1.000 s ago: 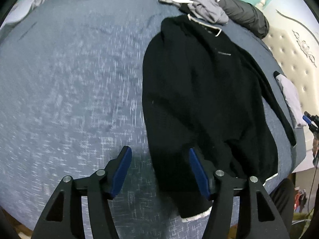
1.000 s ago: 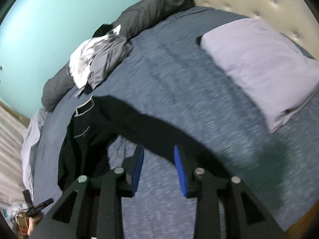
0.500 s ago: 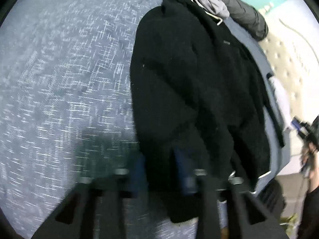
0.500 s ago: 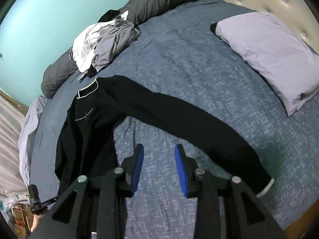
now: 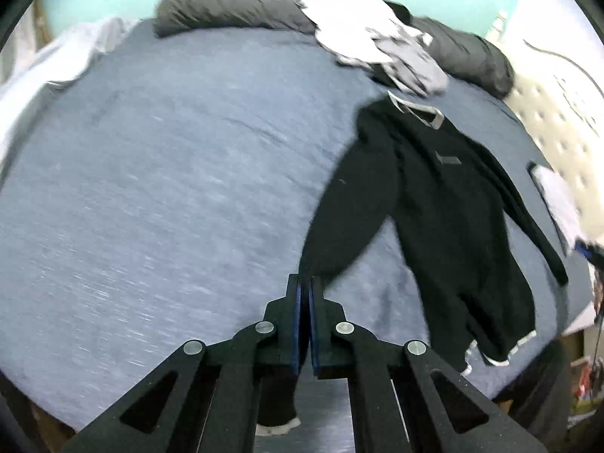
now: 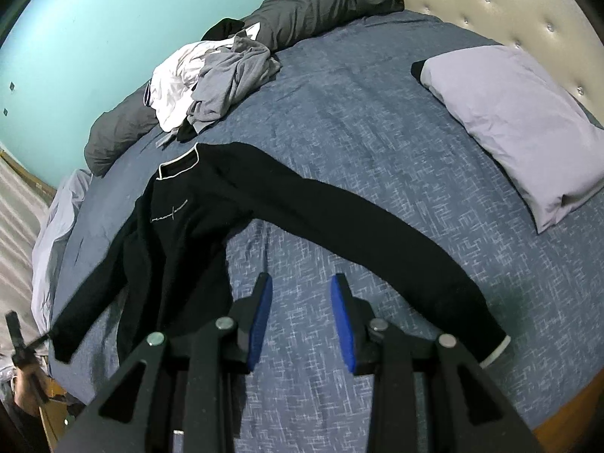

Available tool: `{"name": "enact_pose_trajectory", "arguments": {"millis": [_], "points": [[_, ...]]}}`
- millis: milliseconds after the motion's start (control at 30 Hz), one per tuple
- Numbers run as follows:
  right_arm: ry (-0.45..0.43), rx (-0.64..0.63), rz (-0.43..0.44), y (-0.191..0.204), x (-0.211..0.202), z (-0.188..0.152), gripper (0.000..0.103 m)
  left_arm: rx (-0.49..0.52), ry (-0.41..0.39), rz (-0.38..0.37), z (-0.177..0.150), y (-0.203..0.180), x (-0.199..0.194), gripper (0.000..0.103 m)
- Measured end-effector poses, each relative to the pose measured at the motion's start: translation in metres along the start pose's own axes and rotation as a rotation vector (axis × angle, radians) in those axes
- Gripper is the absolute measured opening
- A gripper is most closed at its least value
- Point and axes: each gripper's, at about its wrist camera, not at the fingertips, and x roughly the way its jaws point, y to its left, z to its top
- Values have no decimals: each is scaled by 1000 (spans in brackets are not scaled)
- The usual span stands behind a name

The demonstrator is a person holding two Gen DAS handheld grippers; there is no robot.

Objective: Fold clothes

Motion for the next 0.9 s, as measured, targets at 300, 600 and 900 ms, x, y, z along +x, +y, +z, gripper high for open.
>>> {"name": "enact_pose_trajectory", "arguments": {"millis": [300, 600, 900], "points": [[6, 7, -12, 2, -1, -4, 32, -180, -120, 176, 35, 90, -25, 10], [107, -66, 46, 28, 18, -29, 32, -251, -59, 23, -8, 83, -9, 51], [262, -296, 54, 85, 52, -67, 51, -70, 133, -227, -60, -38, 45, 57]]}}
